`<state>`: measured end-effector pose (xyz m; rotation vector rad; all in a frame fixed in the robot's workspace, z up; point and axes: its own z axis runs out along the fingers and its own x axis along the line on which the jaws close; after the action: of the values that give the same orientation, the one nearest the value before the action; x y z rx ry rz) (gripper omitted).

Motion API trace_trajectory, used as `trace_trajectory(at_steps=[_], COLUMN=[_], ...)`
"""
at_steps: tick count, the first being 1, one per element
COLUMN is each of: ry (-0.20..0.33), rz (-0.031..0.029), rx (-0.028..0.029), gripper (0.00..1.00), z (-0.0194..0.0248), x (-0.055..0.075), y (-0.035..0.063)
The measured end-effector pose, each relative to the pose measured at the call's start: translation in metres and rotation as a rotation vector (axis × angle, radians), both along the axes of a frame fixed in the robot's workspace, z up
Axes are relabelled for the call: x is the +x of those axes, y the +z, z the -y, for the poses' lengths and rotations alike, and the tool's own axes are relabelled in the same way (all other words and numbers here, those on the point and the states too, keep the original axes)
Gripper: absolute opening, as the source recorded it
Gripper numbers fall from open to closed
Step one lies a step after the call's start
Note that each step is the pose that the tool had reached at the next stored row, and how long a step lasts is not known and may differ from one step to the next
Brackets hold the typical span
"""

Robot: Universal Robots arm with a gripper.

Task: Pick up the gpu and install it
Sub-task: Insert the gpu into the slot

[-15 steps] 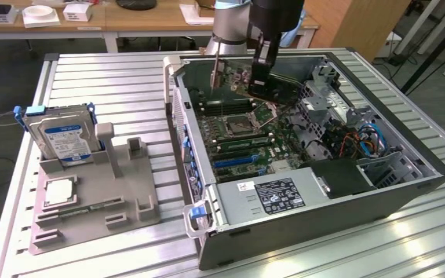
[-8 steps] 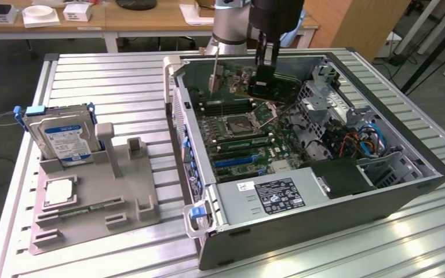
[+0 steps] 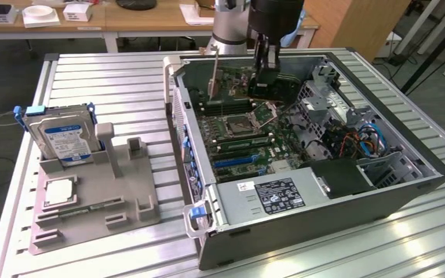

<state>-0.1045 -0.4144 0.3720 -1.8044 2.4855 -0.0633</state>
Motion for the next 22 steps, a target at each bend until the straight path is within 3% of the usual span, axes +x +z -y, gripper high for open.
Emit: trace_trajectory(at_steps=[5, 11, 22], ry=[0.073, 0.113, 0.129], rz=[-0.0001, -0.0001, -0.0002], rx=[-0.0001, 0.0001, 0.0001], gripper=[0.29, 0.29, 0.29], z=[0.0, 0.0015, 0.0136], x=[0.0, 0.001, 0.007], y=[-0.0018, -0.0029, -0.0057])
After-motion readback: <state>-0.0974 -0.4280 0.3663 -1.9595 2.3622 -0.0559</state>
